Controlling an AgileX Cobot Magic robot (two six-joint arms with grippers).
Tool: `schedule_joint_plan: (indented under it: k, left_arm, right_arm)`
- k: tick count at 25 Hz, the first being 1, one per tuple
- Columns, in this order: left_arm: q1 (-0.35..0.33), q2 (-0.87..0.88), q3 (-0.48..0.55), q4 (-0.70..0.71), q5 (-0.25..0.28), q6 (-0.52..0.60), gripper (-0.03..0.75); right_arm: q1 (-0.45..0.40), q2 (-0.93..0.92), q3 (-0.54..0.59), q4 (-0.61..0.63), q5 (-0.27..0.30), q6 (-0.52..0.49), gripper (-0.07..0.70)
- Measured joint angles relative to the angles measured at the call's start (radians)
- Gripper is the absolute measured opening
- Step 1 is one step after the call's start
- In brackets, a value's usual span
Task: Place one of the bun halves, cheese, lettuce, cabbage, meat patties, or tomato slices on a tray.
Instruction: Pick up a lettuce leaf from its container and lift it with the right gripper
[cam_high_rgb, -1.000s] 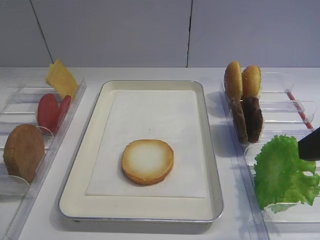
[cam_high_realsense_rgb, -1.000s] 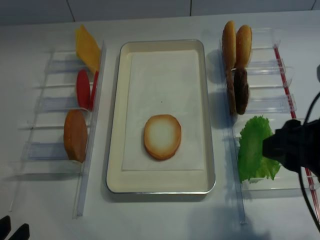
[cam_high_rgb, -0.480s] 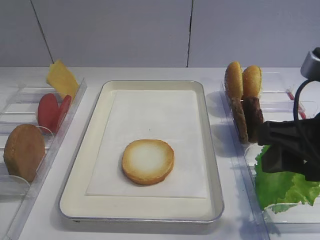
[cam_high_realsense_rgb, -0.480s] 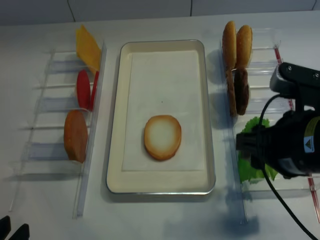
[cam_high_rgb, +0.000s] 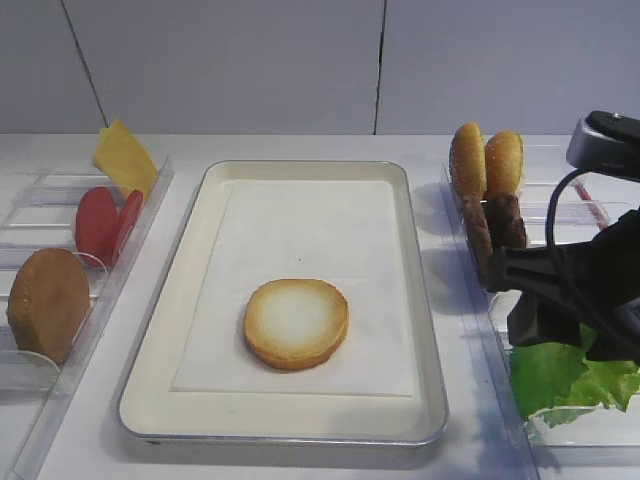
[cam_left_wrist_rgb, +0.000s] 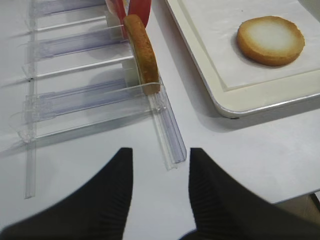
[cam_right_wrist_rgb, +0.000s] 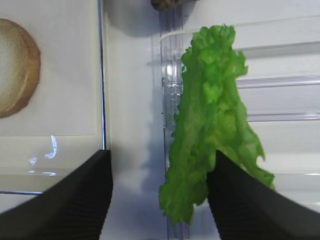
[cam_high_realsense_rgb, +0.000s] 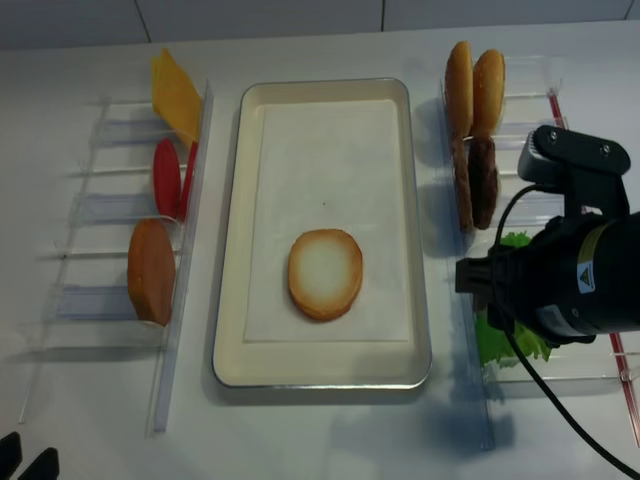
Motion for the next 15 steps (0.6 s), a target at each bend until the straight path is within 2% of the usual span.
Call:
schedule_joint_plan:
  k: [15]
  left_arm:
    - [0.0, 0.0, 0.0, 0.0, 0.0, 0.0, 0.251]
  right_arm:
    - [0.0, 0.002, -0.002, -0.042, -0.002, 0.036, 0.427]
